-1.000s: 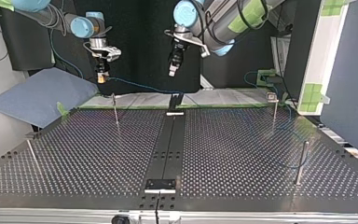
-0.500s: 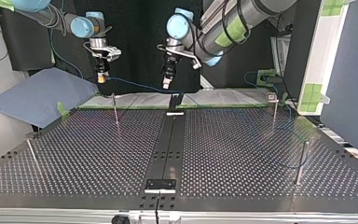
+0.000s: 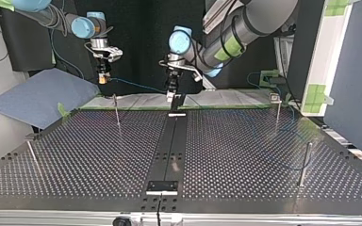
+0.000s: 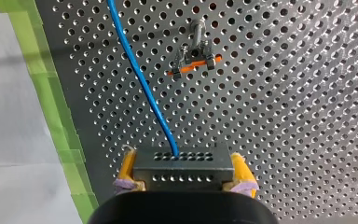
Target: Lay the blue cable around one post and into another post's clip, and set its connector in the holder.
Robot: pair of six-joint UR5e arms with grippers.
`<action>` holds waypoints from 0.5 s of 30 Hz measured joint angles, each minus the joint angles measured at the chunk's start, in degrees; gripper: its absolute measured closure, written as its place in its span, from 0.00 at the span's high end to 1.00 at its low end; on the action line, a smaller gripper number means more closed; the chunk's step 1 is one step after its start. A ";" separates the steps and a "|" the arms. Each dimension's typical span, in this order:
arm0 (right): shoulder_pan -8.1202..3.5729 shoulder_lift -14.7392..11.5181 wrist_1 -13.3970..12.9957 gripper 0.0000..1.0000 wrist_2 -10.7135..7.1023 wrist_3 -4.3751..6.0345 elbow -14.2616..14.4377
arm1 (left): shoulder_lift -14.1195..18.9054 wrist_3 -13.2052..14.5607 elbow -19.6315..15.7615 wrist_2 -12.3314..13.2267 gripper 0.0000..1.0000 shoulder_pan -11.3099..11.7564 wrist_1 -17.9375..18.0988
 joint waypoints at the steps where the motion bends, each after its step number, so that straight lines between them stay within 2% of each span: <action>1: 0.01 0.00 0.00 0.00 0.00 0.00 0.00 | -0.57 0.03 0.30 0.00 1.00 0.07 -0.05; 8: 0.02 0.03 0.07 0.00 0.00 0.00 -0.01 | -4.02 0.46 0.70 -0.21 1.00 0.47 -1.23; 15: 0.00 0.01 0.09 0.00 0.02 0.00 -0.07 | -7.54 1.32 0.63 -2.04 1.00 0.52 -2.63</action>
